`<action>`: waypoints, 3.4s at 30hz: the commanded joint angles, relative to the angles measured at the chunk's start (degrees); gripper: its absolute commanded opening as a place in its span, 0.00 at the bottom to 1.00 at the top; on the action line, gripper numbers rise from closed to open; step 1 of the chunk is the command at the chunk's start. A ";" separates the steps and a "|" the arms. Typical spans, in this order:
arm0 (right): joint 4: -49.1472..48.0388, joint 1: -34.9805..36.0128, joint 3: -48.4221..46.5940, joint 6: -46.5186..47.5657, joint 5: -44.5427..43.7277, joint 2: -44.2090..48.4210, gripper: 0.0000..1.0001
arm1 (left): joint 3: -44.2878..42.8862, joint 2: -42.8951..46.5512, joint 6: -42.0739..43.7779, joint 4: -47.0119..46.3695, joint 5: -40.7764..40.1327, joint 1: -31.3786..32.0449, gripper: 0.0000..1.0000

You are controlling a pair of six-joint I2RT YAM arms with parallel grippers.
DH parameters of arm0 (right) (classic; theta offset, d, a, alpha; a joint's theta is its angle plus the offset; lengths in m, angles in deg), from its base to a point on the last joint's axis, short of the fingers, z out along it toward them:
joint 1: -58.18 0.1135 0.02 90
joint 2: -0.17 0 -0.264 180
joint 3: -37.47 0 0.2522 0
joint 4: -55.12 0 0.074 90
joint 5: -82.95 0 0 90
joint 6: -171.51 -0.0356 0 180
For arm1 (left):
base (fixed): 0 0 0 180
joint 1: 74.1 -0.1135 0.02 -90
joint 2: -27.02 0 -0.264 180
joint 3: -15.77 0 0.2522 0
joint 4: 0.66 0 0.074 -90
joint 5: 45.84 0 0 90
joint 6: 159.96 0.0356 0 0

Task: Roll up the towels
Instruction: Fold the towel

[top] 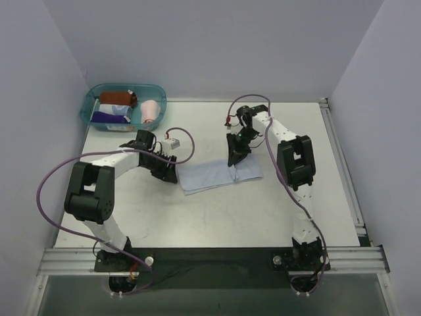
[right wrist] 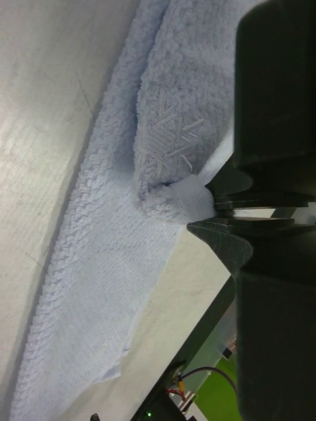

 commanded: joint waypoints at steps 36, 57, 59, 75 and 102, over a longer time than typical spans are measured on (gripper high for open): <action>-7.90 -7.40 17.24 7.68 -1.81 4.47 0.14 | -14.37 -12.15 1.81 3.96 -2.14 8.58 0.37; -7.64 -7.22 32.56 12.25 4.26 21.62 0.51 | -15.52 -6.00 0.41 5.19 0.14 7.35 0.52; -7.82 -7.22 33.26 12.69 3.30 19.78 0.45 | -16.13 -8.28 -0.99 5.10 0.58 7.35 0.50; -13.53 0.42 38.89 4.52 19.78 14.41 0.26 | -36.25 -28.23 -2.58 3.43 6.72 7.79 0.45; -25.75 4.03 30.19 -5.16 13.31 13.89 0.38 | 12.77 25.19 38.63 -5.70 -6.60 21.30 0.70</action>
